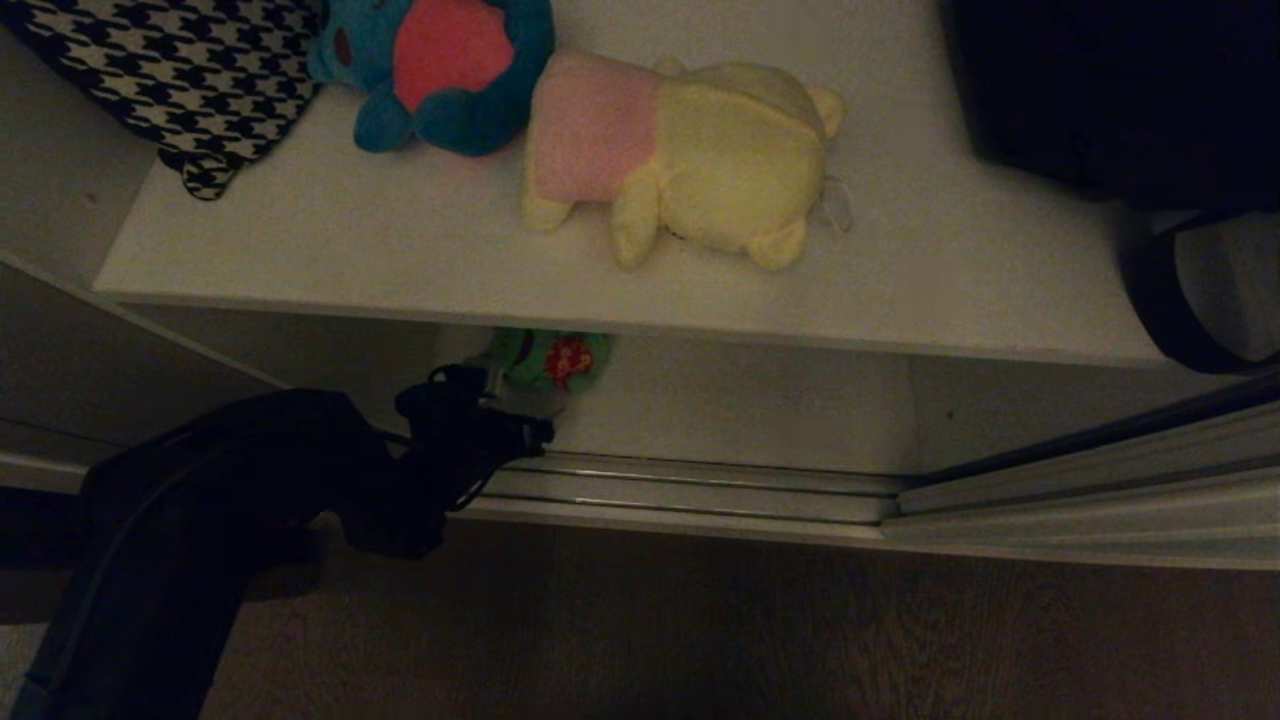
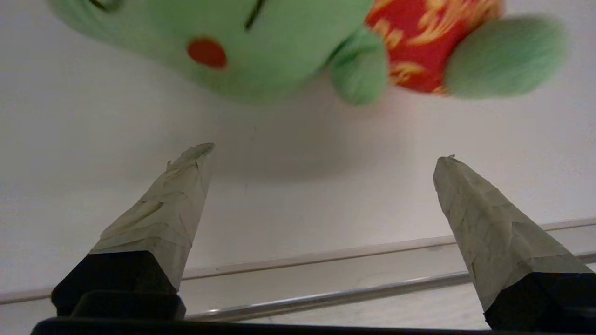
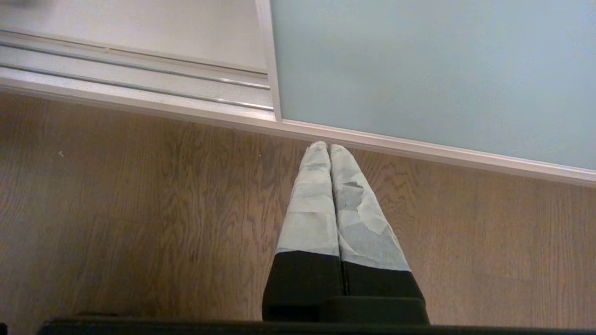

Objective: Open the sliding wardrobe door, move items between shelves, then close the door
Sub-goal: Place the green doll on the higher shelf

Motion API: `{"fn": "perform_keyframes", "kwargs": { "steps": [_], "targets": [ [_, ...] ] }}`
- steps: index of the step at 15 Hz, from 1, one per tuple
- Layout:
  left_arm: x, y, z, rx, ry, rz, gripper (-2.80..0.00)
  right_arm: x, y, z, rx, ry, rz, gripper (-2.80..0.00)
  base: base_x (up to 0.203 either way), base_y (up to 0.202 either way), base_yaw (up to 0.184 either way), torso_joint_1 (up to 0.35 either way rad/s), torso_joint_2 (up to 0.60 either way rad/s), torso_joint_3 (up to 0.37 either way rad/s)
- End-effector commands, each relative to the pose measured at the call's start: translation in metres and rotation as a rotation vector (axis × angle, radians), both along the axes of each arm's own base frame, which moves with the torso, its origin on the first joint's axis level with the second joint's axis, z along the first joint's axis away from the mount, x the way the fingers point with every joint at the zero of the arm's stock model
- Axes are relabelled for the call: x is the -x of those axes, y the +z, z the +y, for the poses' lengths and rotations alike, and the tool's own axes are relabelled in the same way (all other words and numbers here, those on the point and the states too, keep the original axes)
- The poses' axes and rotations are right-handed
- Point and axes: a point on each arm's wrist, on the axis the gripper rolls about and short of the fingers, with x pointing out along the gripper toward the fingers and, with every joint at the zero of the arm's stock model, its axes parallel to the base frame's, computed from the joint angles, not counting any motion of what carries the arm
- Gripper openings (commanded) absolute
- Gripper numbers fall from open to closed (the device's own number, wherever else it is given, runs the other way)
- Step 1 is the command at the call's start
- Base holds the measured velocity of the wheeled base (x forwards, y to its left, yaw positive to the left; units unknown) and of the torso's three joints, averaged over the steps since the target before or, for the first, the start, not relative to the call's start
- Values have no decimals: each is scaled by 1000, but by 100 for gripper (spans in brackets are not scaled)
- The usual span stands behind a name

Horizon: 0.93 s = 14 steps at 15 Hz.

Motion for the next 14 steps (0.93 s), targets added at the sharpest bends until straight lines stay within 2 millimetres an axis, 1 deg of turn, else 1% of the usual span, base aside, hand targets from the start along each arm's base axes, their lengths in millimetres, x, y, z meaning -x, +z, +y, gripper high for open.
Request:
{"fn": "perform_keyframes", "kwargs": {
  "steps": [1, 4, 7, 9, 10, 12, 14],
  "targets": [
    [-5, -3, -1, 2, -1, -2, 0, 0, 0, 0, 0, 1, 0, -280, 0, 0, 0, 0, 0, 0],
    [-14, 5, -6, 16, -9, -49, 0, 0, 0, 0, 0, 1, 1, -280, 0, 0, 0, 0, 0, 0],
    [-18, 1, -13, 15, -20, -50, 0, 0, 0, 0, 0, 1, 1, -280, 0, 0, 0, 0, 0, 0],
    [-21, 0, -13, 16, -22, -56, 0, 0, 0, 0, 0, 1, 0, -280, 0, 0, 0, 0, 0, 0],
    [-25, 1, -15, 18, -20, -78, 0, 0, 0, 0, 0, 1, 1, -280, 0, 0, 0, 0, 0, 0],
    [-35, -3, -17, 22, -8, -114, 0, 0, 0, 0, 0, 1, 0, -280, 0, 0, 0, 0, 0, 0],
    [-36, -2, -17, 26, -6, -114, 0, 0, 0, 0, 0, 1, 1, -280, 0, 0, 0, 0, 0, 0]
  ]
}}
